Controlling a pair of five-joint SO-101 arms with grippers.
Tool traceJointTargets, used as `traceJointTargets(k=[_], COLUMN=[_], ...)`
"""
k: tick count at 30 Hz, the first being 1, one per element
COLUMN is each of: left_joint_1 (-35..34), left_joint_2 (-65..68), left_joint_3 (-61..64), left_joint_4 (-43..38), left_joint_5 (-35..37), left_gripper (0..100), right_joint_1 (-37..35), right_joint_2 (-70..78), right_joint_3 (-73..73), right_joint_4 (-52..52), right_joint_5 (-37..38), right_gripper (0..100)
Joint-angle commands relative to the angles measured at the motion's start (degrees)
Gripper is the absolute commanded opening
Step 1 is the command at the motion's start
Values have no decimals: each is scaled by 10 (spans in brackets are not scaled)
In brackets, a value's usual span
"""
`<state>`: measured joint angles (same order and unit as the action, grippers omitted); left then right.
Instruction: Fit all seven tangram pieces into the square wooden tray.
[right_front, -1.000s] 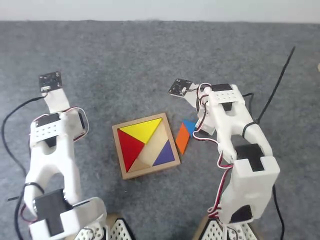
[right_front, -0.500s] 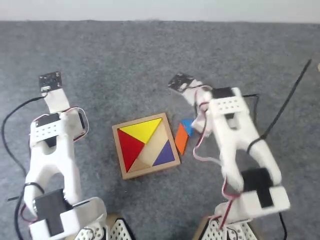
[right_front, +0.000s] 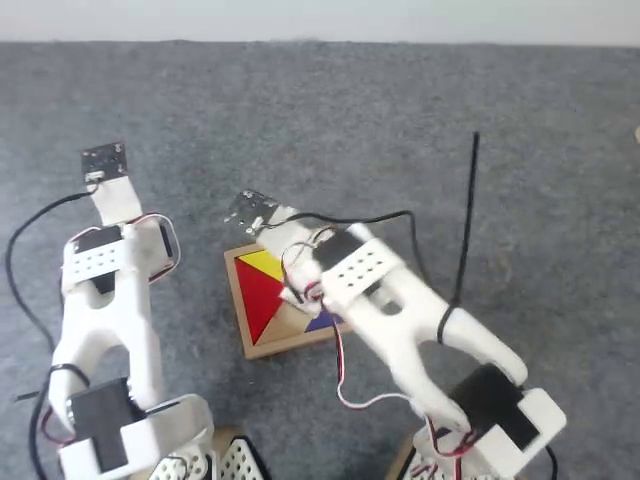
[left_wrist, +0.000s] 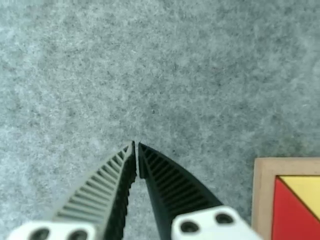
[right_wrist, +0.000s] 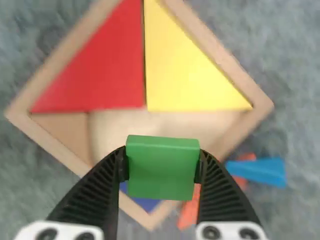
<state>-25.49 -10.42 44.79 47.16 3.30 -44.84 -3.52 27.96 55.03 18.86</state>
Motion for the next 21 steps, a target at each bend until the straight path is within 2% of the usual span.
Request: traceJointTargets(k=[1, 12, 15, 21], left_joint_1=[2, 2, 2, 2], left_joint_2=[-2, -2, -2, -2], left_joint_3=[-1, -1, -1, -1], left_joint_4=[-14, -14, -14, -14], left_joint_5=[-5, -5, -5, -5], left_gripper=[13, 13, 13, 13], right_joint_1=[-27, -51, -54, -55], right_joint_2=[5, 50, 51, 51], right_joint_3=[-2, -4, -2, -1], right_joint_4=[-34, -45, -42, -40], right_joint_5=[-22, -18, 4, 14], right_gripper=[62, 63, 72, 290])
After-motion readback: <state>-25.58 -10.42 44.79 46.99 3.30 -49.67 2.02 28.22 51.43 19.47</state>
